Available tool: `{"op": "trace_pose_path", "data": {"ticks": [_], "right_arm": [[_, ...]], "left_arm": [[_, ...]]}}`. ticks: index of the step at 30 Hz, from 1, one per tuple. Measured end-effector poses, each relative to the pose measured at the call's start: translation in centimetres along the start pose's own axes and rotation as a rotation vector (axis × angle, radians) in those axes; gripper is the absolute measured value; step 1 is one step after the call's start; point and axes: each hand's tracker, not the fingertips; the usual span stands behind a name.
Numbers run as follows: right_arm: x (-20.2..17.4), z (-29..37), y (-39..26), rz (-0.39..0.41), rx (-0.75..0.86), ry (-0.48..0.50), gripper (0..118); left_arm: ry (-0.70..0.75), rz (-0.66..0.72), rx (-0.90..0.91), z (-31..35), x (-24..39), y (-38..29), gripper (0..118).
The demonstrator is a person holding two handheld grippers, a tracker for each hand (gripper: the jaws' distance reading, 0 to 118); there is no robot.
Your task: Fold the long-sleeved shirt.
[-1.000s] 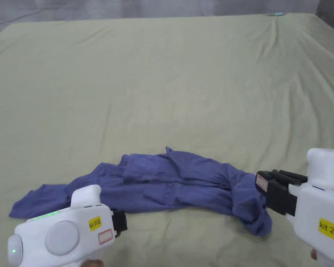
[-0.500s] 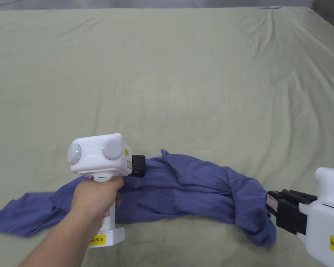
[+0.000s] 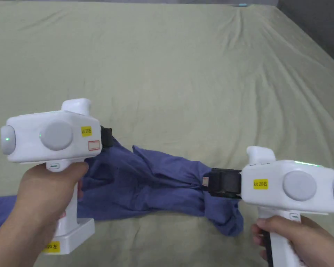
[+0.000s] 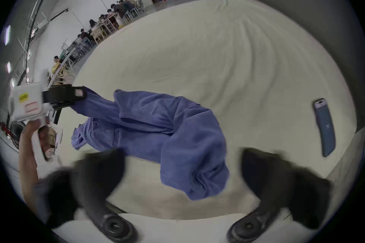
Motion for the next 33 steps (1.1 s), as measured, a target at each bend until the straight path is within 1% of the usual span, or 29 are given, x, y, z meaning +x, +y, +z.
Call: {"op": "trace_pose_path", "data": {"ticks": [1, 3, 5, 6, 7, 8, 9, 10, 12, 14, 15, 17, 19, 20, 22, 24, 26, 27, 29, 31, 32, 33], "right_arm": [[0.1, -1.0, 0.5, -0.003, -0.016, -0.027, 118], [0.4, -3.5, 1.3, 0.028, -0.079, -0.135, 118], [0.2, -4.8, 1.4, 0.040, -0.156, -0.173, 118], [0.3, -5.2, 1.4, 0.037, -0.168, -0.163, 111], [0.6, -5.6, 1.5, 0.027, -0.202, -0.140, 75], [0.5, -5.5, 1.2, 0.021, -0.206, -0.140, 26], [0.5, -4.9, 1.3, 0.031, -0.185, -0.127, 9], [0.5, -4.0, 1.6, 0.055, -0.155, -0.107, 9], [-0.1, -0.6, 2.5, 0.070, -0.081, -0.043, 9], [-0.4, 2.9, 4.7, 0.085, 0.009, 0.013, 8], [-1.2, 5.7, 6.4, 0.101, 0.061, 0.031, 8], [-2.4, 10.0, 9.5, 0.121, 0.156, 0.059, 8], [-3.7, 14.4, 13.7, 0.158, 0.255, 0.098, 8], [-4.5, 16.1, 15.3, 0.176, 0.285, 0.108, 8], [-6.0, 19.6, 19.2, 0.209, 0.366, 0.092, 8], [-8.2, 22.5, 22.9, 0.265, 0.437, 0.045, 8], [-9.7, 24.3, 26.6, 0.273, 0.479, 0.016, 8], [-10.4, 25.0, 28.6, 0.269, 0.472, 0.018, 8], [-11.8, 26.3, 32.2, 0.223, 0.477, 0.006, 8], [-12.7, 27.7, 35.4, 0.187, 0.515, -0.037, 8], [-13.1, 28.4, 37.3, 0.168, 0.540, -0.050, 8], [-13.4, 29.2, 38.8, 0.166, 0.557, -0.052, 8]], "left_arm": [[-0.016, 0.016, 0.006, 0.8, 0.2, 0.4, 0], [-0.027, 0.043, 0.025, 2.1, 0.2, 0.3, 0], [-0.036, 0.067, 0.039, 3.0, 0.1, 0.2, 0], [-0.047, 0.085, 0.043, 3.4, -0.1, 0.2, 0], [-0.056, 0.102, 0.050, 3.7, -0.3, 0.1, 0], [-0.060, 0.119, 0.053, 4.1, -0.4, 0.1, 0], [-0.065, 0.134, 0.056, 4.5, -0.4, 0.0, 0], [-0.076, 0.153, 0.061, 4.9, -0.7, 0.0, 0], [-0.105, 0.184, 0.070, 6.0, -1.2, 0.6, 0], [-0.137, 0.216, 0.098, 7.5, -1.9, 2.1, 0], [-0.145, 0.226, 0.119, 8.4, -2.1, 3.3, 0], [-0.152, 0.207, 0.168, 10.1, -2.5, 6.1, 0], [-0.127, 0.149, 0.243, 12.6, -2.7, 9.5, 0], [-0.136, 0.138, 0.277, 13.6, -2.9, 10.8, 0], [-0.155, 0.134, 0.328, 15.9, -3.5, 15.0, 0], [-0.167, 0.111, 0.383, 17.7, -3.8, 19.3, 0], [-0.155, 0.081, 0.424, 18.9, -3.7, 23.7, 0], [-0.149, 0.076, 0.421, 19.4, -3.4, 25.7, 0], [-0.168, 0.094, 0.453, 20.0, -2.7, 29.7, 0], [-0.187, 0.133, 0.484, 20.8, -2.3, 33.3, 0], [-0.173, 0.134, 0.496, 21.3, -1.9, 35.3, 0], [-0.155, 0.127, 0.512, 21.9, -1.2, 36.7, 0]]}}
